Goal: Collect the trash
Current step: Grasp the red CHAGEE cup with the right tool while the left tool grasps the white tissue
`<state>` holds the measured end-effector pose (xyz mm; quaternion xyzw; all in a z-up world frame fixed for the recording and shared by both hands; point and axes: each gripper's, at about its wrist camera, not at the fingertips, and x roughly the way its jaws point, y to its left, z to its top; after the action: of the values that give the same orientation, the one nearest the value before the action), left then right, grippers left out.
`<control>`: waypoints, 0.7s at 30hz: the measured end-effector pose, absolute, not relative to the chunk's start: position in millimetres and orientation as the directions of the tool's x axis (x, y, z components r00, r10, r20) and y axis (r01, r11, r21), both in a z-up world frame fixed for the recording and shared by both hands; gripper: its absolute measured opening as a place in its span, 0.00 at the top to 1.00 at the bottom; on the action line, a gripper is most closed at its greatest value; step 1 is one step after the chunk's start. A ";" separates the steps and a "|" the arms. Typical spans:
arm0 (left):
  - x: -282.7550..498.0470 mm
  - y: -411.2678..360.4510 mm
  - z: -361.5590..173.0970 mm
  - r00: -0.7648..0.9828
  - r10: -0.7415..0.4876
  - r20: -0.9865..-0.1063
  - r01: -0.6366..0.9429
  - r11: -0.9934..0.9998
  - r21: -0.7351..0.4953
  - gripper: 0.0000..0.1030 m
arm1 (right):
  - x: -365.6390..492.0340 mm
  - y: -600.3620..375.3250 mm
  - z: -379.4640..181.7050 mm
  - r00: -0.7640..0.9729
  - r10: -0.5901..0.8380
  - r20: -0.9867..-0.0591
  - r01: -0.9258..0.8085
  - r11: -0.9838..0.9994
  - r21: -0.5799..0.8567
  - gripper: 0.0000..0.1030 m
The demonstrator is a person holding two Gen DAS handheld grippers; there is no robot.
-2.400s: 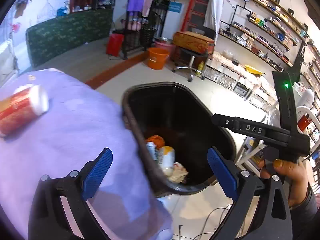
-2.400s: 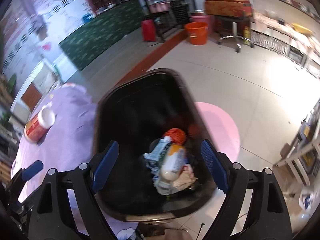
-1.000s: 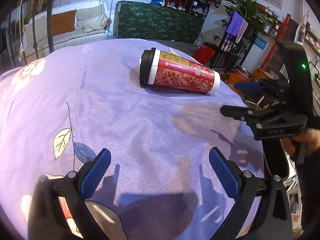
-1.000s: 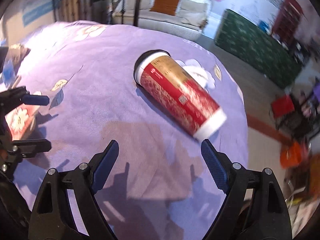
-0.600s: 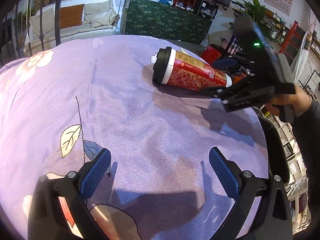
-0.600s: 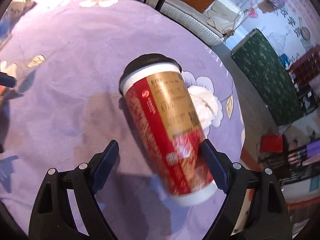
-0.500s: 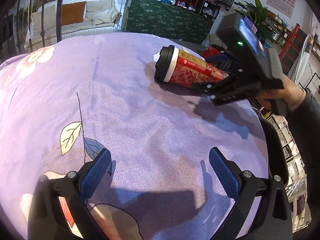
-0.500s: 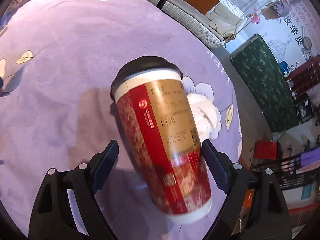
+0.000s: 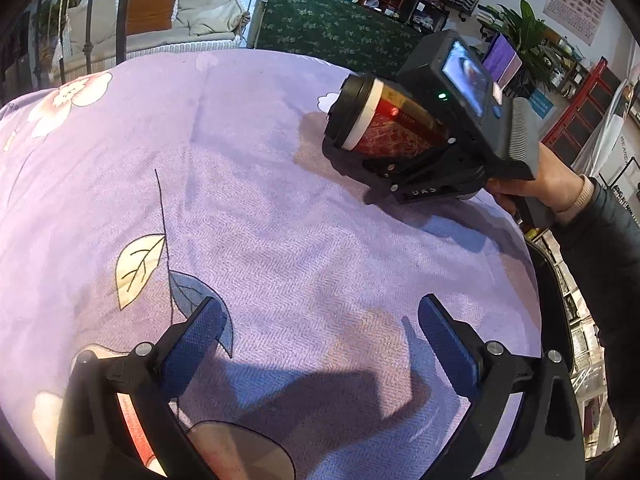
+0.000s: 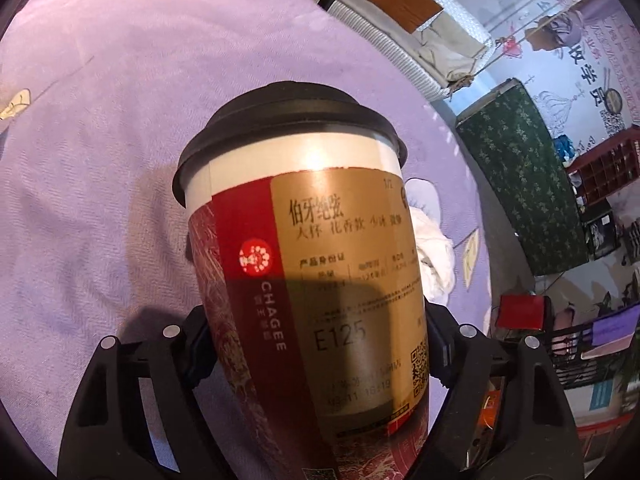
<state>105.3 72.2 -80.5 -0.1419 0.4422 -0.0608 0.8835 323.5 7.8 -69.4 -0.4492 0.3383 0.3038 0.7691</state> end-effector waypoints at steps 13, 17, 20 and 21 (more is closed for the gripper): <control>127.6 55.8 -70.0 0.623 -0.228 -0.748 0.039 0.965 -0.261 0.06 | 270.6 -64.2 -14.1 0.574 0.334 -0.747 -0.708 0.661 -0.249 0.23; 150.5 43.5 -69.9 0.616 -0.223 -0.755 0.075 0.971 -0.226 0.06 | 259.5 -93.7 -11.7 0.601 0.333 -0.726 -0.655 0.726 -0.209 0.23; 170.0 34.7 -69.4 0.611 -0.237 -0.755 0.102 0.970 -0.222 0.06 | 250.6 -119.7 -7.8 0.619 0.324 -0.716 -0.603 0.780 -0.169 0.23; 177.2 31.9 -69.7 0.608 -0.240 -0.757 0.108 0.969 -0.220 0.06 | 246.7 -127.2 -6.7 0.628 0.319 -0.710 -0.589 0.791 -0.166 0.23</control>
<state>177.2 31.9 -69.7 -0.0760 0.4321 -0.0974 0.8933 246.8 -127.2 -6.7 -0.1953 0.3459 0.2576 0.8808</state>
